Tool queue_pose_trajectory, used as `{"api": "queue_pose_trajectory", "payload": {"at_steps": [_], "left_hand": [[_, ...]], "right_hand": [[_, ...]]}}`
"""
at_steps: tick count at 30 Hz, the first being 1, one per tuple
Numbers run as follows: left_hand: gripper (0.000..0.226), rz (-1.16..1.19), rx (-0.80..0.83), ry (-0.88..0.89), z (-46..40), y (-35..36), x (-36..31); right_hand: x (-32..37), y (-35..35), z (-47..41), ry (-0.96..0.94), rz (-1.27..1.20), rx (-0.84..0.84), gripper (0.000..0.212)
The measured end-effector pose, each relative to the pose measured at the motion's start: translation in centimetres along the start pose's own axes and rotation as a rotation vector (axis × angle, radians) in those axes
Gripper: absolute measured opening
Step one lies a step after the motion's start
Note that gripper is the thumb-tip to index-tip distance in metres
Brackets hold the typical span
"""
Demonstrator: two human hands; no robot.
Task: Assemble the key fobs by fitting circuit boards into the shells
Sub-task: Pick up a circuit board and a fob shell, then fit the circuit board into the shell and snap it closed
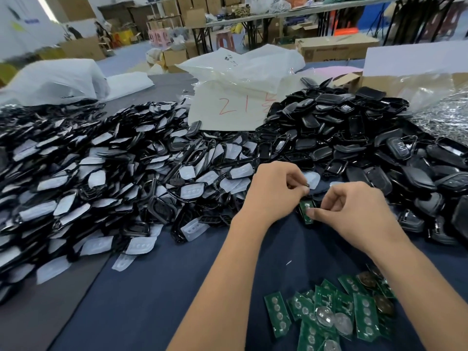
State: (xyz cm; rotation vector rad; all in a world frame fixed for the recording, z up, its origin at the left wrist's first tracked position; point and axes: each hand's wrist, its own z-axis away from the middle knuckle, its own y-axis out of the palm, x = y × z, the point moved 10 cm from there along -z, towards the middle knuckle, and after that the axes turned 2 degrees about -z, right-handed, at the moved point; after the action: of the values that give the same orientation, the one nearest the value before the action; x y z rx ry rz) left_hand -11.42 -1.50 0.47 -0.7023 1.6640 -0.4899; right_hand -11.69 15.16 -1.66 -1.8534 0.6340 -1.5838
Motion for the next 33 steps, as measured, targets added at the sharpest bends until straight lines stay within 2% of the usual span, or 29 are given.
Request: {"api": "queue_pose_trajectory", "payload": {"at_steps": [4, 7, 9, 14, 17, 19, 22, 24, 29, 33], "left_hand": [[0.011, 0.069, -0.265, 0.101, 0.2, -4.0, -1.5], [0.011, 0.081, -0.433, 0.117, 0.9, -7.5, -1.0], [0.011, 0.026, -0.507, 0.092, 1.7, -10.1, 0.4], [0.016, -0.197, -0.620, -0.123, 3.3, -16.1, 6.4], [0.017, -0.230, -0.707, -0.275, 4.8, -19.4, 9.7], [0.014, -0.213, -0.768, -0.409, 5.7, -21.3, 12.3], [0.018, -0.180, -0.787, -0.584, 6.3, -23.0, 15.9], [0.025, -0.114, -0.783, -0.639, 6.2, -23.5, 17.6], [0.034, -0.003, -0.757, -0.690, 5.9, -23.9, 19.5], [0.035, -0.003, -0.787, -0.691, 6.0, -24.1, 19.4]], "right_hand": [[1.9, -0.5, 0.3, -0.106, 0.050, -0.077, 0.037], [4.5, -1.0, 0.9, -0.235, -0.039, -0.185, 0.035], [6.7, -0.1, 0.9, -0.294, -0.088, -0.172, 0.035], [16.5, 5.8, -0.3, -0.495, -0.099, -0.066, 0.029], [22.9, 10.6, -1.8, -0.621, 0.040, 0.018, 0.013], [26.3, 13.9, -2.8, -0.691, 0.162, 0.057, 0.013], [29.9, 18.4, -3.8, -0.810, 0.310, 0.089, 0.018], [31.6, 20.8, -4.4, -0.893, 0.421, 0.109, 0.024], [32.4, 24.8, -6.5, -0.919, 0.685, 0.200, 0.028], [32.8, 25.0, -7.1, -0.913, 0.656, 0.138, 0.025]]}}
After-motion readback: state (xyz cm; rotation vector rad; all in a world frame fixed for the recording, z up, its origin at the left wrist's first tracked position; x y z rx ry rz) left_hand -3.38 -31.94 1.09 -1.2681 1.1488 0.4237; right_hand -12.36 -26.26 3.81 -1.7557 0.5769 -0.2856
